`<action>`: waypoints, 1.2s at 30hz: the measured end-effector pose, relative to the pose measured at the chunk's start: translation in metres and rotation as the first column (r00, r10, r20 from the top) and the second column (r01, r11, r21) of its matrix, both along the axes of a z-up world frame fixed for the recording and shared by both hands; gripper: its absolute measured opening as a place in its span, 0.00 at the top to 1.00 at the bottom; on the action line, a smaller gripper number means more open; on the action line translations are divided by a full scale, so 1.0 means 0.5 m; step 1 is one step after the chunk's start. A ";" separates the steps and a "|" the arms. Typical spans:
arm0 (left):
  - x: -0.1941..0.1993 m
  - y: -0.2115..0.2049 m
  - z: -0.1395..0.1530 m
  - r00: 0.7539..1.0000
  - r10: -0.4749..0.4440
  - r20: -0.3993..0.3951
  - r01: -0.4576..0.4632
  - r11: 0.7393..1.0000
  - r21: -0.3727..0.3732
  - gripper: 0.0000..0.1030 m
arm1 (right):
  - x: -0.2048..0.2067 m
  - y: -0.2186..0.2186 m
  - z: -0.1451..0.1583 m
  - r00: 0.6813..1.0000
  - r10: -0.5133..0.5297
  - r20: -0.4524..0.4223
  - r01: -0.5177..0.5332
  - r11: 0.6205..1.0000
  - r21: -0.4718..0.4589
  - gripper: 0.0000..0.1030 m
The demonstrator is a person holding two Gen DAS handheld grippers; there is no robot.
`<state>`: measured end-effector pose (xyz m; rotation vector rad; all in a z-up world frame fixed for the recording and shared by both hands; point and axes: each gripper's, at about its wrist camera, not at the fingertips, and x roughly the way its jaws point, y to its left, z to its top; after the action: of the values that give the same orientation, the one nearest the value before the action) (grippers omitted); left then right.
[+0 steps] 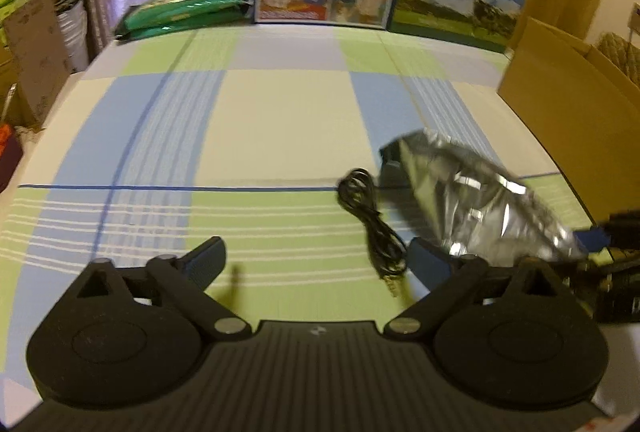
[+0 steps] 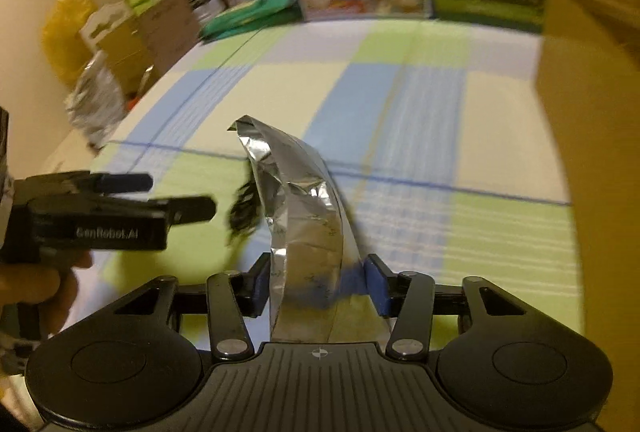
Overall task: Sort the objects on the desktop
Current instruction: 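Grasp the black cable with the left gripper while the right grasps the silver pouch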
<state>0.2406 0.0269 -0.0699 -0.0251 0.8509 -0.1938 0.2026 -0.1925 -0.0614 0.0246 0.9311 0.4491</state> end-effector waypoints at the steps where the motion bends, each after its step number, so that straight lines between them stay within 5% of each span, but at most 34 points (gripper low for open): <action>1: 0.003 -0.006 -0.004 1.000 -0.007 -0.002 0.007 1.000 -0.002 0.12 | -0.001 -0.003 -0.001 1.000 -0.011 0.013 0.011 1.000 -0.010 0.56; 7: 0.021 -0.046 -0.016 0.998 -0.057 0.001 0.057 0.998 0.004 0.27 | -0.004 0.001 -0.018 0.996 0.010 0.091 -0.001 0.995 -0.101 0.55; 13: 0.047 -0.086 -0.040 0.996 -0.093 -0.015 0.094 0.994 0.061 0.44 | 0.003 -0.017 -0.029 0.996 -0.006 0.086 0.016 0.994 -0.109 0.32; 15: 0.050 -0.091 -0.041 0.995 -0.095 -0.008 0.096 0.992 0.083 0.51 | 0.002 -0.018 -0.029 0.996 0.005 0.095 0.006 0.993 -0.115 0.31; 19: 0.044 -0.091 -0.037 0.994 -0.105 -0.010 0.105 0.990 0.092 0.78 | 0.000 -0.008 -0.037 0.995 0.038 0.097 -0.023 0.988 -0.150 0.31; 26: 0.001 -0.089 -0.027 0.988 -0.145 -0.049 0.149 0.984 0.102 0.80 | -0.006 -0.004 -0.043 0.997 0.024 0.079 -0.009 0.984 -0.178 0.48; 36: -0.148 -0.106 -0.001 0.962 -0.258 -0.091 0.268 0.956 0.117 0.80 | -0.151 -0.038 -0.013 0.997 -0.081 -0.009 0.080 0.988 -0.132 0.51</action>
<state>0.1666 -0.0262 -0.0704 0.2036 0.9395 -0.3901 0.1270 -0.2115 -0.0681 -0.0549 0.9683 0.3122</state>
